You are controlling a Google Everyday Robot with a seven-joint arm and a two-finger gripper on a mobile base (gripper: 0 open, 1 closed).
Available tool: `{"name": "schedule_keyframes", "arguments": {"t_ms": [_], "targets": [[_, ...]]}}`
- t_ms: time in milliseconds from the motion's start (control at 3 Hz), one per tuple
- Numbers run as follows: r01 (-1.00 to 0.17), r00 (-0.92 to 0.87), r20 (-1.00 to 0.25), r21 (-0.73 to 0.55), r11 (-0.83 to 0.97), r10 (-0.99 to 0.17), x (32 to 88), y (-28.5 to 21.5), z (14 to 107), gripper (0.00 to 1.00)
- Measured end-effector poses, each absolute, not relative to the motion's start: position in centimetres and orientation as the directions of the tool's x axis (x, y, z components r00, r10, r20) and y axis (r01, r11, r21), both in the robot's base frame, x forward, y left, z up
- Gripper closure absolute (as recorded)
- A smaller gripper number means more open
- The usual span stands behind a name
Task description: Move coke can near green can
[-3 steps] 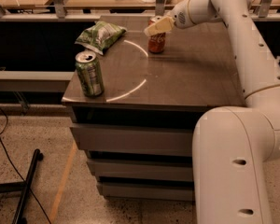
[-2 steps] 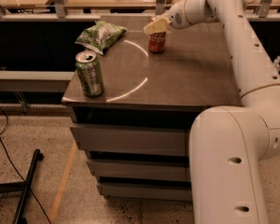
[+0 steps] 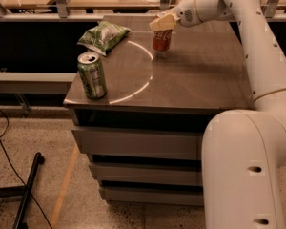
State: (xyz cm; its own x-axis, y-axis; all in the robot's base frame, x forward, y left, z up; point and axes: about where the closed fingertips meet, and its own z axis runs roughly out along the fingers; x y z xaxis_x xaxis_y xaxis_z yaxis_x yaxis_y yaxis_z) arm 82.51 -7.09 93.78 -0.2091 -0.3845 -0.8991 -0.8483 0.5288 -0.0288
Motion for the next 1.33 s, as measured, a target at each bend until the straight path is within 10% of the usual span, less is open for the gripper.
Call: {"name": "schedule_keyframes", "arguments": {"t_ms": [1333], "targets": [[-0.936, -0.045, -0.929, -0.089, 0.341, -0.368, 70.3, -5.0, 98.4, 1.0]]}}
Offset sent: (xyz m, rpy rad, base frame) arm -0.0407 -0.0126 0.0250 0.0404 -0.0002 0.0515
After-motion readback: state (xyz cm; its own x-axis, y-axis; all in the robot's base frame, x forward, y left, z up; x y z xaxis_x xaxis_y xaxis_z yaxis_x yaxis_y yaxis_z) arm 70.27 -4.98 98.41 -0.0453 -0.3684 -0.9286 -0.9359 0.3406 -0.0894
